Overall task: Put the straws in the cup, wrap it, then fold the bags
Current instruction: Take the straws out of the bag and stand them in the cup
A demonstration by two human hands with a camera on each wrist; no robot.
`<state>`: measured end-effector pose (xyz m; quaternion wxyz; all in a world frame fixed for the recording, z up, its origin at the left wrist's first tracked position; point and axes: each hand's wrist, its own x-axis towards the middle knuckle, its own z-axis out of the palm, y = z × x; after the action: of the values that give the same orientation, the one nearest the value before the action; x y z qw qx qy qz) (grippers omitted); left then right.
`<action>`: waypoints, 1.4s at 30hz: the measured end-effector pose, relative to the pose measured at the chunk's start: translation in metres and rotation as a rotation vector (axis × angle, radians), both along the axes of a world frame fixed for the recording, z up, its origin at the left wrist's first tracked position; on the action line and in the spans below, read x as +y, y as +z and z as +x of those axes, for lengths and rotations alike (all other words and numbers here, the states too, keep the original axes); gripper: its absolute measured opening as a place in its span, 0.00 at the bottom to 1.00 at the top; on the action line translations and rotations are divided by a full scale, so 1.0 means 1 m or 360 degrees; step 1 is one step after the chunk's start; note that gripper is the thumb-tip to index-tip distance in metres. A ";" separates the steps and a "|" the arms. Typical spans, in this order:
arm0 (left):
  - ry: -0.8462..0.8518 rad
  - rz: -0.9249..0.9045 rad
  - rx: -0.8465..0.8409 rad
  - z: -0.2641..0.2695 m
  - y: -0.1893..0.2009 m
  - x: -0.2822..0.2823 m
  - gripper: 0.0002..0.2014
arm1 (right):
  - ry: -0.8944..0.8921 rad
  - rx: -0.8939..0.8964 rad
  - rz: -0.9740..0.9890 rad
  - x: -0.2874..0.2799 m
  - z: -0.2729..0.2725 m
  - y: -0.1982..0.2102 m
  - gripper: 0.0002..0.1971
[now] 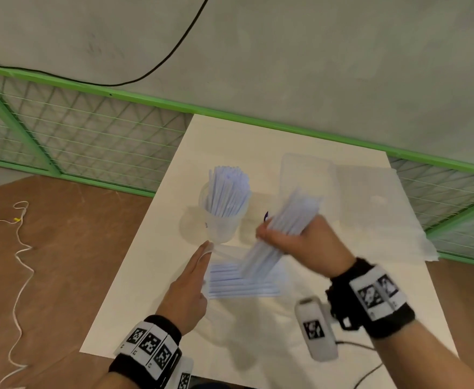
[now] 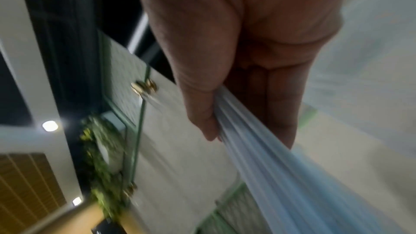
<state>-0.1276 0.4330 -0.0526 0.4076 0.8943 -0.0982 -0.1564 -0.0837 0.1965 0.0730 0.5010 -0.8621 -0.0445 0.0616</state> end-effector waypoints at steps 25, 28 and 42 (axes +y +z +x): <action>0.0032 -0.0015 0.0041 -0.007 0.009 0.001 0.48 | -0.0068 -0.0697 -0.0221 0.062 0.105 -0.002 0.30; 0.0023 -0.0002 0.0028 -0.007 0.008 0.001 0.48 | 0.0228 -0.0729 -0.0622 0.064 0.090 -0.013 0.34; -0.0001 0.0073 0.0051 -0.007 0.010 -0.004 0.49 | 0.0622 -0.1019 -0.0681 0.079 -0.015 -0.048 0.15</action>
<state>-0.1345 0.4293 -0.0426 0.3885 0.9008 -0.0882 -0.1729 -0.0988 0.2759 0.0246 0.2508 -0.8975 -0.3465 -0.1074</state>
